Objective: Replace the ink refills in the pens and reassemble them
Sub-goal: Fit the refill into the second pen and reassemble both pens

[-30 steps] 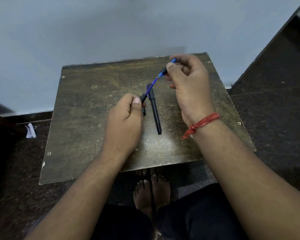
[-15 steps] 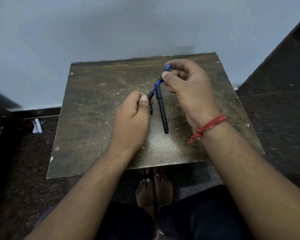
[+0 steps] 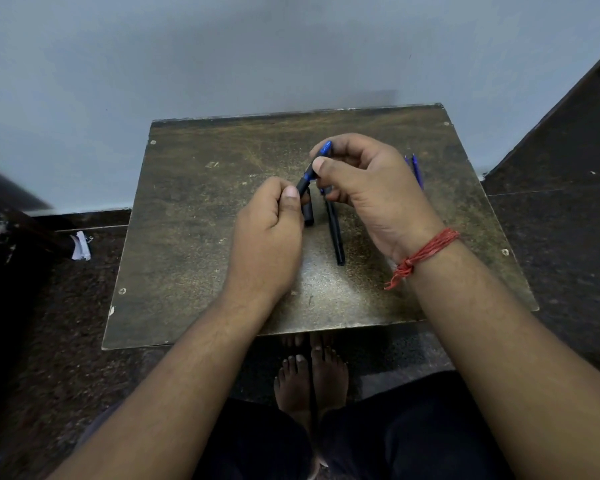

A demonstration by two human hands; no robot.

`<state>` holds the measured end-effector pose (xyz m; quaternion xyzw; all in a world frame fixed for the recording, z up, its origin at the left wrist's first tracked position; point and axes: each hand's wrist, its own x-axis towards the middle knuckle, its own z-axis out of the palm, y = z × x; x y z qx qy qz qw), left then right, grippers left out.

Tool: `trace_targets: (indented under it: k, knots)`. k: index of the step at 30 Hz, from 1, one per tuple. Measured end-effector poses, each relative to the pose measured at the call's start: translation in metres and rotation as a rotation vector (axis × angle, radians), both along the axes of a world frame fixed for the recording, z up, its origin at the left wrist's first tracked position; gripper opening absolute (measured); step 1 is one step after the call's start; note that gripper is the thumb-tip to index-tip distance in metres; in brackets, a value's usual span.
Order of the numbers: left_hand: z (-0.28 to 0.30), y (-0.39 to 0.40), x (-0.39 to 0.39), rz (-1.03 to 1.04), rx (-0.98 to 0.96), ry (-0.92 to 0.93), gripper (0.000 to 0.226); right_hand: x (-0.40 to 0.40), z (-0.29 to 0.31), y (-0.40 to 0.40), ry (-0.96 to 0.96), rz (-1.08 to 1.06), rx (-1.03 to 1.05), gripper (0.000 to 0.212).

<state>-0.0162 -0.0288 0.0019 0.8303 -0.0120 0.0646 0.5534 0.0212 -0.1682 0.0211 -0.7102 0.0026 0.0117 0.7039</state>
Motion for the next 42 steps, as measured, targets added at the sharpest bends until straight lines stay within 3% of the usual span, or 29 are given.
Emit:
trace_targets:
  k: [7, 15, 22, 27, 33, 42]
  knots:
    - [0.0, -0.001, -0.002, -0.013, 0.025, -0.007, 0.031, 0.0, 0.002, 0.001, 0.035, -0.014, -0.013, 0.007]
    - [0.001, -0.003, -0.002, -0.03, 0.012, -0.015, 0.03, -0.002, -0.003, 0.004, 0.014, -0.061, -0.164, 0.039]
    - [0.0, -0.001, 0.0, -0.019, 0.004, -0.005, 0.027, 0.001, -0.004, 0.0, 0.081, -0.022, 0.15, 0.011]
    - [-0.001, 0.0, 0.0, -0.02, 0.002, -0.001, 0.028, -0.001, -0.003, 0.009, 0.097, -0.029, 0.208, 0.002]
    - [0.0, -0.001, -0.001, -0.022, 0.008, 0.004, 0.029, -0.004, -0.003, 0.013, 0.095, -0.097, 0.155, 0.027]
    - [-0.001, 0.001, 0.003, -0.014, -0.037, -0.007, 0.029, -0.002, 0.0, 0.004, 0.135, -0.048, 0.305, 0.013]
